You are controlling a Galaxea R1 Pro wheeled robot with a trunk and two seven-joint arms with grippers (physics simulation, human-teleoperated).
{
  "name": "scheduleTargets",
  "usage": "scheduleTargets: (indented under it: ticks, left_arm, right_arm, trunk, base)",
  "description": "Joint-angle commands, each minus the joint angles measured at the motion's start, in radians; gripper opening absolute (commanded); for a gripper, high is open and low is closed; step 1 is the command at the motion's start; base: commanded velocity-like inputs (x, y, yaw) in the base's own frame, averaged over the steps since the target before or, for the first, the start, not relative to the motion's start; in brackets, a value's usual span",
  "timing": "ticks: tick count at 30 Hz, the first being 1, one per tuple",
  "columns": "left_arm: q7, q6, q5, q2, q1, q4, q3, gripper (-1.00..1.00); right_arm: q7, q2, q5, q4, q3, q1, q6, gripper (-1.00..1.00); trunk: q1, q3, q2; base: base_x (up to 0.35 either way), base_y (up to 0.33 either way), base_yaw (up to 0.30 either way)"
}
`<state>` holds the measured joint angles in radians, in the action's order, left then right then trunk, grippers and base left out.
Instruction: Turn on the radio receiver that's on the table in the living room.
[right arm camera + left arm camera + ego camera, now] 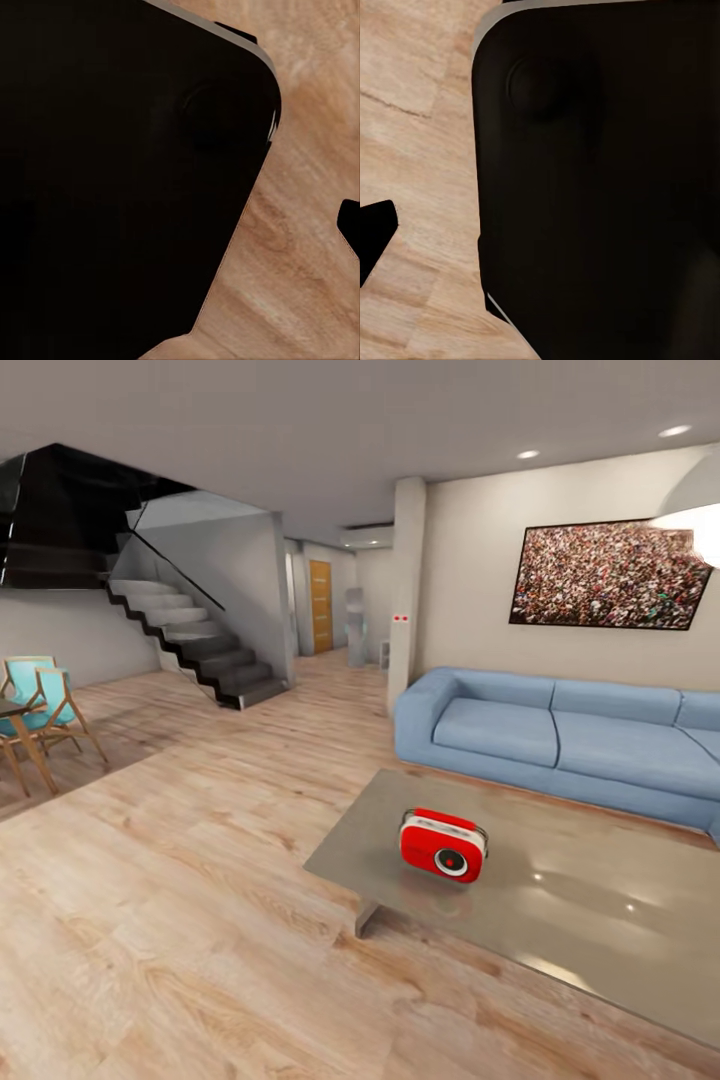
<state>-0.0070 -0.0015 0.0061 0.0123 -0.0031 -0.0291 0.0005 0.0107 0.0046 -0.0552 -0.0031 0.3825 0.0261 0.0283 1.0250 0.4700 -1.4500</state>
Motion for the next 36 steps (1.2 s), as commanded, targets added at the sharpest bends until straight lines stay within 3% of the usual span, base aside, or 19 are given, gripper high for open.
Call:
scheduleTargets:
  ticks: [1,8,36]
  left_arm:
    - [0.000,0.000,0.000,0.000,0.000,0.000,0.000,1.00]
    - [0.001,0.000,0.000,0.000,0.000,0.000,-0.002,1.00]
    - [0.000,-0.002,-0.003,0.000,0.000,0.000,0.000,1.00]
  right_arm:
    - [0.000,0.000,0.000,0.000,0.000,0.000,0.000,1.00]
    - [-0.001,0.000,0.000,0.000,-0.001,0.000,0.001,1.00]
    - [-0.001,0.000,0.000,0.000,-0.001,0.000,0.001,1.00]
  trunk:
    - [0.000,0.000,0.000]
    - [0.000,0.000,0.000]
    - [0.000,0.000,0.000]
  base:
    - [0.297,0.194,0.000]
    - [0.304,0.172,-0.040]
    - [0.321,0.048,-0.279]
